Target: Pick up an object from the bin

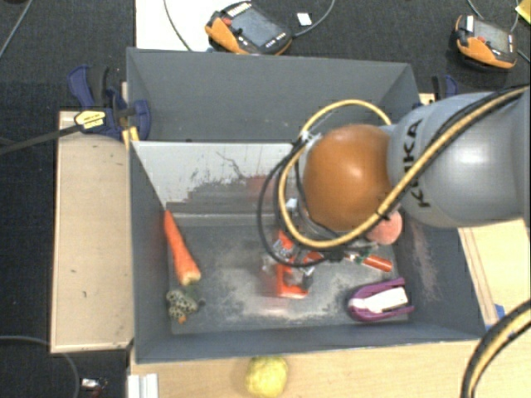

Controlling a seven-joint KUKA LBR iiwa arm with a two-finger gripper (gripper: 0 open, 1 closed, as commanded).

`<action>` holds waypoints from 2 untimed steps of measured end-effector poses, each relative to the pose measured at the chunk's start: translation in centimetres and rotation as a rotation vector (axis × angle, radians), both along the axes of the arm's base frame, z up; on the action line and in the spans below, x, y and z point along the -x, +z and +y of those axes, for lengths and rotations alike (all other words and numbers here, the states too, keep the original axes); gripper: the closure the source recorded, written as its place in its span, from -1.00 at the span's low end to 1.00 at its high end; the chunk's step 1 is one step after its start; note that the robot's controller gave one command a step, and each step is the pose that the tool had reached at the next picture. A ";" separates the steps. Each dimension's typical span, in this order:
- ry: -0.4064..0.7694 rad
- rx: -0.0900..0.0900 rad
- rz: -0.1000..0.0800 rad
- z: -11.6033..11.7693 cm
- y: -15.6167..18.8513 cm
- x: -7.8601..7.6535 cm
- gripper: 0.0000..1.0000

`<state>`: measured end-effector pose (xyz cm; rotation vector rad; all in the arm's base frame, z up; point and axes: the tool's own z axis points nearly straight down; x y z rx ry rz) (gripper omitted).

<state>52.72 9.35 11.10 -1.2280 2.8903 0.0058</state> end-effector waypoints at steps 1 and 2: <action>-0.004 -0.001 -0.004 0.0 3.7 -0.2 1.00; -0.007 -0.002 -0.006 0.0 6.8 -0.2 1.00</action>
Offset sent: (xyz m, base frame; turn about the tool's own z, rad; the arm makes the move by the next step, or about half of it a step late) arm 0.0022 0.0003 0.0810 0.0026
